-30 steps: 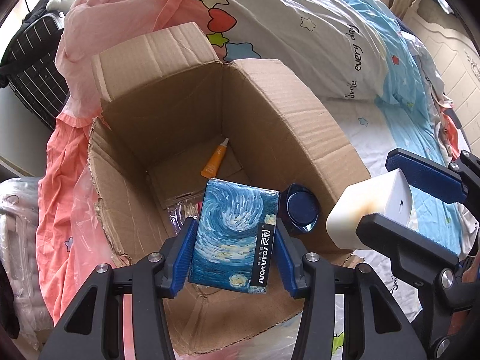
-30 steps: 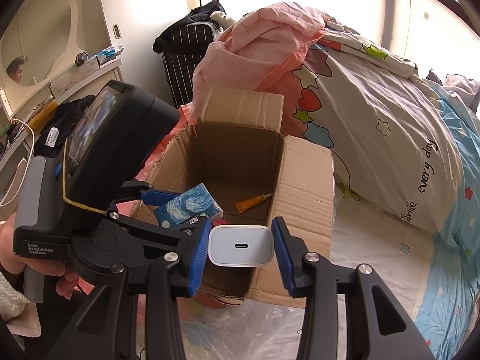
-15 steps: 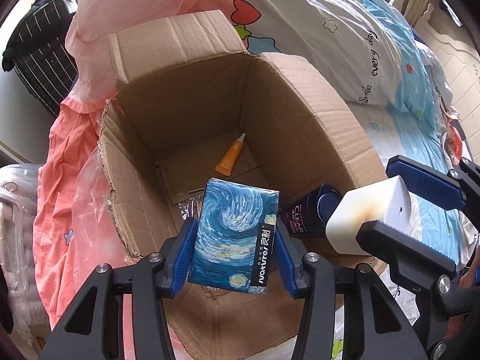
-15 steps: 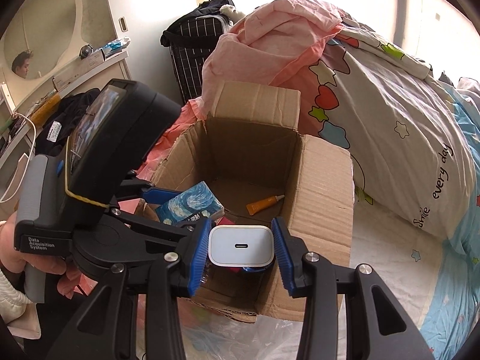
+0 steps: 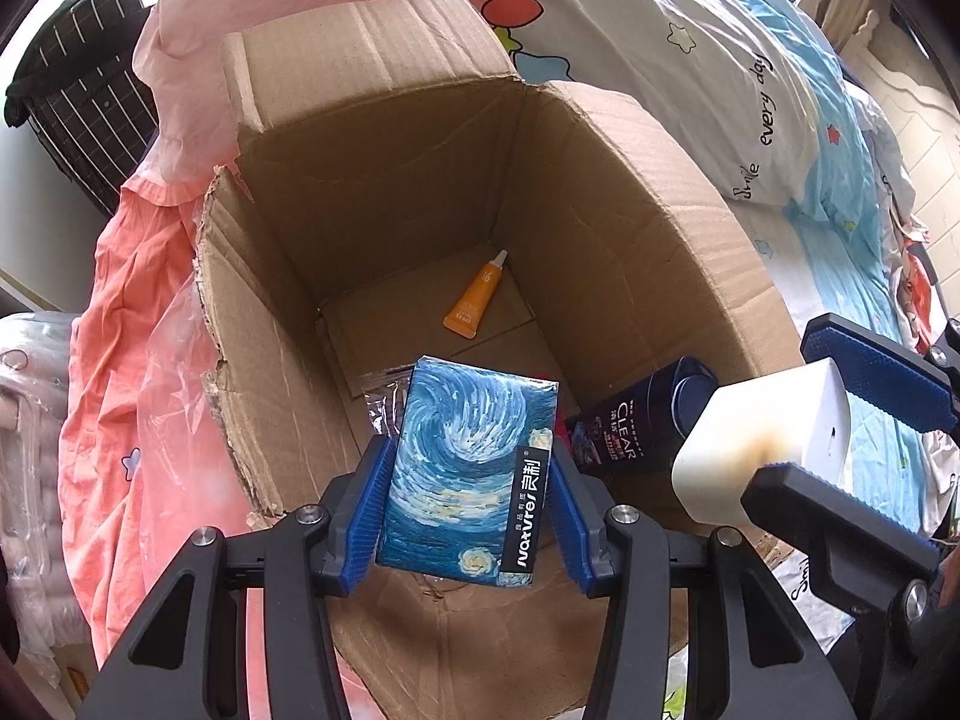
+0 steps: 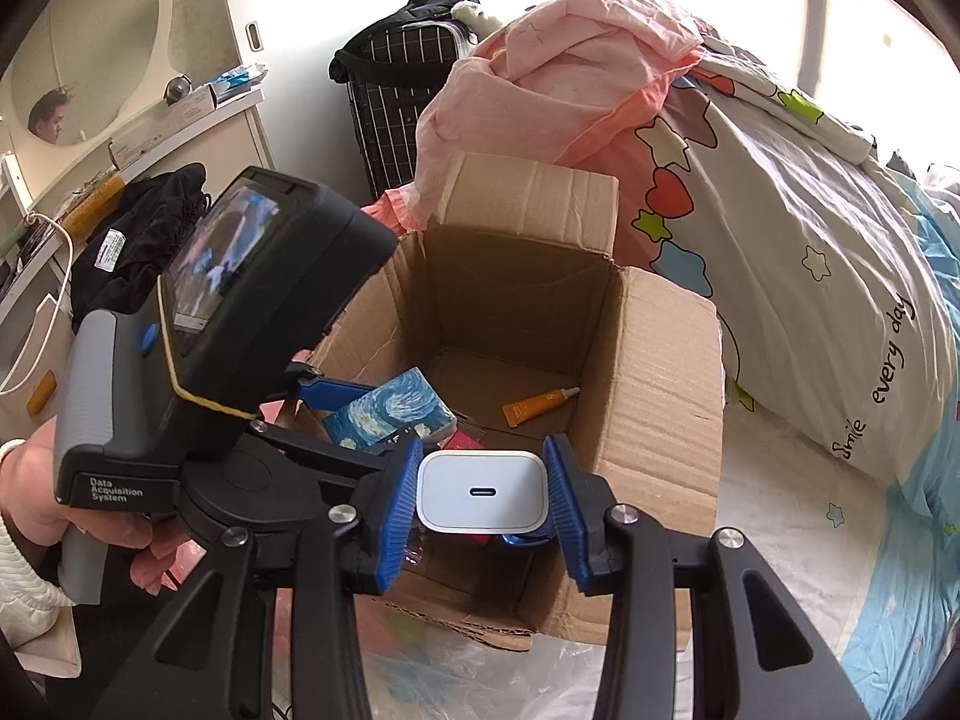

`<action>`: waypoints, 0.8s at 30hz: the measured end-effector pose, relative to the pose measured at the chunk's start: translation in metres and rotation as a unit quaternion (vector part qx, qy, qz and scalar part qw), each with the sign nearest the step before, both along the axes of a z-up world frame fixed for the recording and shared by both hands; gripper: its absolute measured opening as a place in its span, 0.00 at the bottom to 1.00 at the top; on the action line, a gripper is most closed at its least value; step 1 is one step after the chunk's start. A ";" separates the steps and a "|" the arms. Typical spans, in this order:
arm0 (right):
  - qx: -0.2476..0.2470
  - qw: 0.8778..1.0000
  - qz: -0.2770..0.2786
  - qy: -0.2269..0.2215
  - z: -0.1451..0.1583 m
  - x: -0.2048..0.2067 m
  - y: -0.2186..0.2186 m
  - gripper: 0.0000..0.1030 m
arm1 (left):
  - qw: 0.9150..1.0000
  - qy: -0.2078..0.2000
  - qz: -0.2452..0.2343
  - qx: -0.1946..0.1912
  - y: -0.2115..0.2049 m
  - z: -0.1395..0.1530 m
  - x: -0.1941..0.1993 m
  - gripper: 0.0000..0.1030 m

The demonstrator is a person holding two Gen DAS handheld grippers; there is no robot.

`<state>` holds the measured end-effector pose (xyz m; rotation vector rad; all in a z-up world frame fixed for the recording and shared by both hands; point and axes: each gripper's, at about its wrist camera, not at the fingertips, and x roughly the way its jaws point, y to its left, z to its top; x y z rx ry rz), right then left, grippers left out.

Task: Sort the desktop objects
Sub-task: 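Lift and carry the tissue pack and charger over the cardboard box, then open left tool to drop the tissue pack while right tool releases the charger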

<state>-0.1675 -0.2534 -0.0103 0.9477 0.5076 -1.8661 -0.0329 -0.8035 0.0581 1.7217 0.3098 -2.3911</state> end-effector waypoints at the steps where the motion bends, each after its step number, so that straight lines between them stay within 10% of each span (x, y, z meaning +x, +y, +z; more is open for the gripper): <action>1: 0.001 1.000 0.002 0.001 0.000 0.001 -0.001 0.38 | 1.000 0.000 0.000 0.000 0.000 0.000 0.000 0.49; 16: 0.009 1.000 0.004 -0.004 -0.005 0.002 0.000 0.38 | 1.000 0.000 0.001 0.001 -0.001 -0.002 0.002 0.52; 24: 0.007 1.000 -0.026 0.001 -0.002 -0.005 0.005 0.49 | 1.000 0.010 0.001 0.005 0.000 0.002 0.002 0.89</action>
